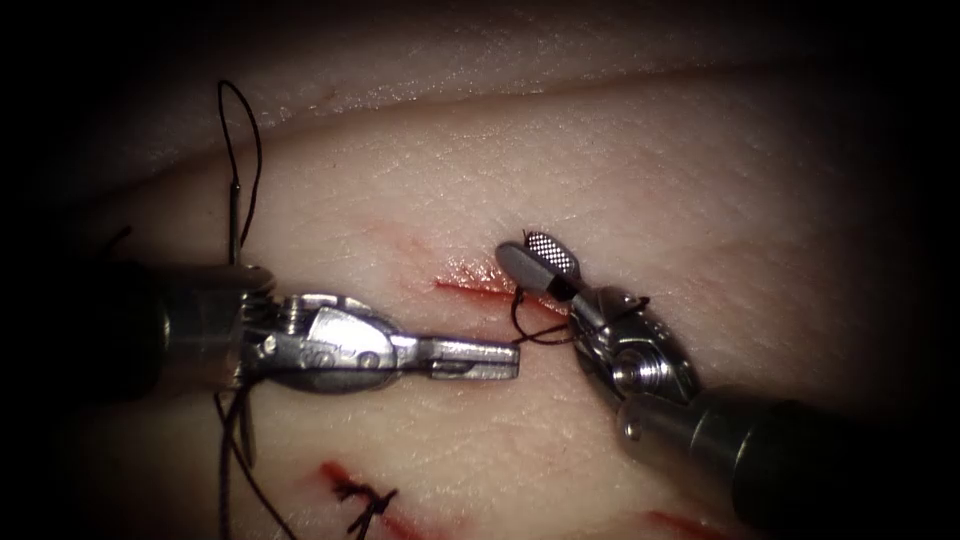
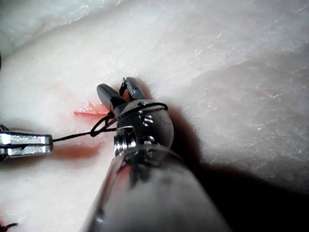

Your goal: Wound Closure

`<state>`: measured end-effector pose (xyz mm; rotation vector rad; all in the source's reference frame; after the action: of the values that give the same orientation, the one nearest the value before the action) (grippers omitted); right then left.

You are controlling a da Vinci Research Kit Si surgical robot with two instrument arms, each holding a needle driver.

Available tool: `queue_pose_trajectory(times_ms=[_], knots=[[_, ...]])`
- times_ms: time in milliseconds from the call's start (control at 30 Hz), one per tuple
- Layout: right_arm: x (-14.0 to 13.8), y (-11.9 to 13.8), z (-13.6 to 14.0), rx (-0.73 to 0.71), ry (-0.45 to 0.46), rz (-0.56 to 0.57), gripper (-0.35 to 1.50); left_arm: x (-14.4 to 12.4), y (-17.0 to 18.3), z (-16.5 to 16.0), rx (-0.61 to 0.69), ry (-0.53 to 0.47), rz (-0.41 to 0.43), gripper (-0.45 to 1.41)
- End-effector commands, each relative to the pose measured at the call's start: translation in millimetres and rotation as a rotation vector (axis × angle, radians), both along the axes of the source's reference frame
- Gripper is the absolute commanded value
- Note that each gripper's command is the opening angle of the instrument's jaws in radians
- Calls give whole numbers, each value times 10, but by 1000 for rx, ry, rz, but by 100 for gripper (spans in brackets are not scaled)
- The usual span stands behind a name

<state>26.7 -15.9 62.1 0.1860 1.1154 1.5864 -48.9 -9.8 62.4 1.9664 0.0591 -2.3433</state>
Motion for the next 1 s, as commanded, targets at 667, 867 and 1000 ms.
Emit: queue_pose_trajectory(times_ms=[667,867,1000], knots=[[9,14,16,-34,-156,-50,57,-5,-2,5,-5,-4,5,-45],[13,13,20,-32,-165,-50,-35,-6,-4,6,-6,-3,6,-45],[15,9,18,-21,-177,-54,-35,-4,-4,6,-6,-4,7,-45]])
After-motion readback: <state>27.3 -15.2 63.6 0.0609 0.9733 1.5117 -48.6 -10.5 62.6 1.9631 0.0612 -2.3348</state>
